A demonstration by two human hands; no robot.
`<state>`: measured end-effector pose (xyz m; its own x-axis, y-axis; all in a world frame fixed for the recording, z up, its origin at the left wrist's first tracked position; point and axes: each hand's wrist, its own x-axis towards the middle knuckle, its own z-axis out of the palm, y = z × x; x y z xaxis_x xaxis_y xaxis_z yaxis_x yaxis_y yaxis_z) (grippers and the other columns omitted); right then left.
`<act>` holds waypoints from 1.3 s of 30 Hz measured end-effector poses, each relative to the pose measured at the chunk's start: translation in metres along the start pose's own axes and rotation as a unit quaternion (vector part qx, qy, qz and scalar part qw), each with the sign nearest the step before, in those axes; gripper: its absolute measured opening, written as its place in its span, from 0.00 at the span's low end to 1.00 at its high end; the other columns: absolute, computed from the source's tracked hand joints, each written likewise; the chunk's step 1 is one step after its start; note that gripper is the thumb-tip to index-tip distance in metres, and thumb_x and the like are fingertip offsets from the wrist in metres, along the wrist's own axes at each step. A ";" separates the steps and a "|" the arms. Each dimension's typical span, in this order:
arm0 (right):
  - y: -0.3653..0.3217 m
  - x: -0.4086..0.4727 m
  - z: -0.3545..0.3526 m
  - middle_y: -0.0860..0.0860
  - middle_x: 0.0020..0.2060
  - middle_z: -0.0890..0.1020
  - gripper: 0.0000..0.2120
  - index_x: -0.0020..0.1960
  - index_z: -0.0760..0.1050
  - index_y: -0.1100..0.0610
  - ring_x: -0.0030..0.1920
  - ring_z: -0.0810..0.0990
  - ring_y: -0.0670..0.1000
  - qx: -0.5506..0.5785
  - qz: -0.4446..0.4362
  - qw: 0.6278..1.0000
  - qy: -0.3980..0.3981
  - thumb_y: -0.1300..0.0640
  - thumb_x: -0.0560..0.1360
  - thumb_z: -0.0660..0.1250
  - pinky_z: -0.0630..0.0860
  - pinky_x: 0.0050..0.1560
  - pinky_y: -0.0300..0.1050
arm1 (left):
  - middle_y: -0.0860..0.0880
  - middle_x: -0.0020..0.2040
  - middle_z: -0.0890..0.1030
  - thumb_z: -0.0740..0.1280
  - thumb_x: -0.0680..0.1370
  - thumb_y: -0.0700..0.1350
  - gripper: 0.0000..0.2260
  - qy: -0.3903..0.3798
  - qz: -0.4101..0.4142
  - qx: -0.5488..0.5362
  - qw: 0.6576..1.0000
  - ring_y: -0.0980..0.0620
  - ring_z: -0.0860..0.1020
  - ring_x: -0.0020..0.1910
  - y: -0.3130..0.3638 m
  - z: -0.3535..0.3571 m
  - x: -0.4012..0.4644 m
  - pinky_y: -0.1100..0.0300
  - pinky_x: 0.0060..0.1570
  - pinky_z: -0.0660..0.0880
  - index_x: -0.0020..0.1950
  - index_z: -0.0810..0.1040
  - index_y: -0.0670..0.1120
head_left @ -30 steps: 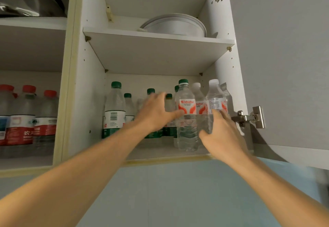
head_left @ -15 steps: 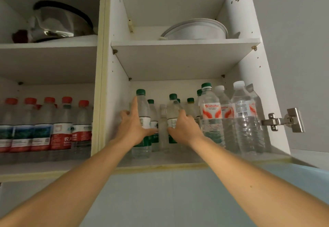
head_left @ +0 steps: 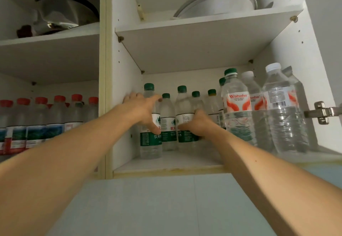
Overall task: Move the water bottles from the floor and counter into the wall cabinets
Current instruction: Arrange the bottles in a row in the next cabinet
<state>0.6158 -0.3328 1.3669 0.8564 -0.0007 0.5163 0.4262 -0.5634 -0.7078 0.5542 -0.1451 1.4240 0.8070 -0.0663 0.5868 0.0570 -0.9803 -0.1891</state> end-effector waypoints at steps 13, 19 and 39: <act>0.002 0.007 0.013 0.53 0.56 0.83 0.25 0.63 0.72 0.52 0.55 0.82 0.55 0.080 -0.041 0.993 -0.076 0.52 0.70 0.79 0.81 0.59 0.59 | 0.39 0.70 0.69 0.65 0.60 0.81 0.56 0.057 0.004 0.291 0.955 0.39 0.65 0.68 0.000 0.010 0.004 0.43 0.65 0.62 0.81 0.55 0.56; 0.002 0.007 0.021 0.51 0.54 0.82 0.28 0.63 0.71 0.52 0.53 0.82 0.53 0.045 -0.069 0.993 -0.083 0.55 0.68 0.80 0.80 0.59 0.55 | 0.39 0.68 0.70 0.66 0.61 0.80 0.55 0.065 0.001 0.306 0.950 0.40 0.65 0.68 0.000 0.012 0.002 0.44 0.66 0.61 0.81 0.53 0.56; -0.007 0.005 0.040 0.47 0.47 0.85 0.17 0.60 0.79 0.52 0.47 0.85 0.48 0.010 -0.084 0.993 -0.084 0.52 0.73 0.77 0.84 0.49 0.46 | 0.39 0.71 0.71 0.68 0.68 0.74 0.51 0.137 0.037 0.338 0.930 0.38 0.67 0.70 -0.012 0.021 -0.014 0.41 0.70 0.59 0.80 0.56 0.44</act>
<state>0.6284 -0.2957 1.3549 0.8092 0.2305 0.5405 0.5706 -0.5275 -0.6294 0.5553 -0.1289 1.4013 0.6479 -0.2647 0.7143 0.4389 -0.6368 -0.6340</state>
